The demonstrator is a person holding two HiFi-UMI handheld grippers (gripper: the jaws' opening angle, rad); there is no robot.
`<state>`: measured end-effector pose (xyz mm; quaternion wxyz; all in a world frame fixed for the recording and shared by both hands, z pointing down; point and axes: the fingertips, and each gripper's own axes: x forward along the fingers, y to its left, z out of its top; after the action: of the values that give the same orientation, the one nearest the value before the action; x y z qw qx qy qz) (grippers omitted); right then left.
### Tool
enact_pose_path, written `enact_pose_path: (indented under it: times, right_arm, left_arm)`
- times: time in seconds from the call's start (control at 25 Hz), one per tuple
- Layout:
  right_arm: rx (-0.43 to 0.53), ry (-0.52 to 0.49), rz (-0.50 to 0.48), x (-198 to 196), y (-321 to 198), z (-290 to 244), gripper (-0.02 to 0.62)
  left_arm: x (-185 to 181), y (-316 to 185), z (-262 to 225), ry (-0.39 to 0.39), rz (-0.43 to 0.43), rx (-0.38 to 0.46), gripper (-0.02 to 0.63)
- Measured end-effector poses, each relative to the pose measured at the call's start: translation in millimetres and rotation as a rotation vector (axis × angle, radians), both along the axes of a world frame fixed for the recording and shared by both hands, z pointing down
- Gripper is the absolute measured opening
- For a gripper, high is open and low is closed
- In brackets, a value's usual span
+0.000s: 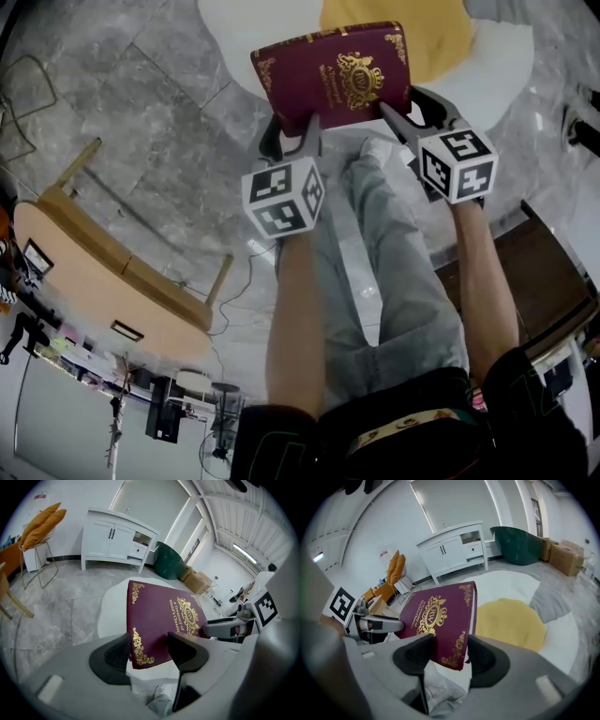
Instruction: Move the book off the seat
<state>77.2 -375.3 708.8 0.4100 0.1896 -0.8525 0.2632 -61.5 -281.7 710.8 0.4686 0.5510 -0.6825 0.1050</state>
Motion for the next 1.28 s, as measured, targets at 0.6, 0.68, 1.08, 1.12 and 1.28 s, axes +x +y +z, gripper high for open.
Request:
enact_pose_path:
  times: [0.6, 0.68, 1.08, 1.12, 1.28]
  right_arm:
    - [0.039, -0.059, -0.429, -218, 129, -27, 0.227]
    - [0.035, -0.056, -0.473, -237, 151, -33, 0.228]
    - [0.039, -0.087, -0.784, -350, 321, -57, 0.227]
    - [0.042, -0.092, -0.814, -354, 329, -65, 0.227]
    - [0.044, -0.104, -0.921, -363, 351, -95, 0.227]
  left_arm:
    - [-165, 181, -24, -0.058, -0.397, 0.043, 0.249]
    - [-178, 206, -30, -0.058, -0.443, 0.041, 0.249]
    - [-239, 394, -56, -0.099, -0.772, 0.032, 0.249]
    - [-238, 402, -63, -0.104, -0.805, 0.031, 0.249]
    - [-230, 426, -94, -0.113, -0.911, 0.028, 0.249]
